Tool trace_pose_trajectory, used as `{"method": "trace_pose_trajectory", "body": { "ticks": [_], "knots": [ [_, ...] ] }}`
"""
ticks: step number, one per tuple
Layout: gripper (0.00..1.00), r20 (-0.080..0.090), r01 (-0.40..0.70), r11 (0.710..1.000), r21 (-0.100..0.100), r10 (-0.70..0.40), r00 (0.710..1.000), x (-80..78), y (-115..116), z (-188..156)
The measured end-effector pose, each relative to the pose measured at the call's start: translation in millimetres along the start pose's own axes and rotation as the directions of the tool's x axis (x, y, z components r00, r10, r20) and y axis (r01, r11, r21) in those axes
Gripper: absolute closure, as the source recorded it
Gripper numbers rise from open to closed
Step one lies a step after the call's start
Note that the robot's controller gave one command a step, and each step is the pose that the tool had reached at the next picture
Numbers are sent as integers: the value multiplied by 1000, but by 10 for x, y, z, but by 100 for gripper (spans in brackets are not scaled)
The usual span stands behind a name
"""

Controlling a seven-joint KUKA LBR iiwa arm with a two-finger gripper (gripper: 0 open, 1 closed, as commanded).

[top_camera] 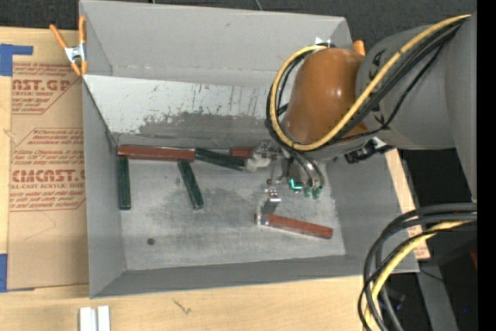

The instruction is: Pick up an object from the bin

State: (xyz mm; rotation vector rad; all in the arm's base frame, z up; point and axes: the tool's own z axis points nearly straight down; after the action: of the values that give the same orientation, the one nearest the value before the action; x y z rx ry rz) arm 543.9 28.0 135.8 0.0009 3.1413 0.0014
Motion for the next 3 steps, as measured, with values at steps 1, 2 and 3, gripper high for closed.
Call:
{"method": "trace_pose_trajectory", "body": {
  "ticks": [1, 2, 3],
  "knots": [
    [0, 5, 2, 1000, -1, -2, 1000, 93, -348, 236],
    [100, 19, 27, 1000, 3, -27, 999, -105, -556, 593],
    [100, 19, 27, 1000, 2, -27, 999, -105, -556, 593]
  ]
}}
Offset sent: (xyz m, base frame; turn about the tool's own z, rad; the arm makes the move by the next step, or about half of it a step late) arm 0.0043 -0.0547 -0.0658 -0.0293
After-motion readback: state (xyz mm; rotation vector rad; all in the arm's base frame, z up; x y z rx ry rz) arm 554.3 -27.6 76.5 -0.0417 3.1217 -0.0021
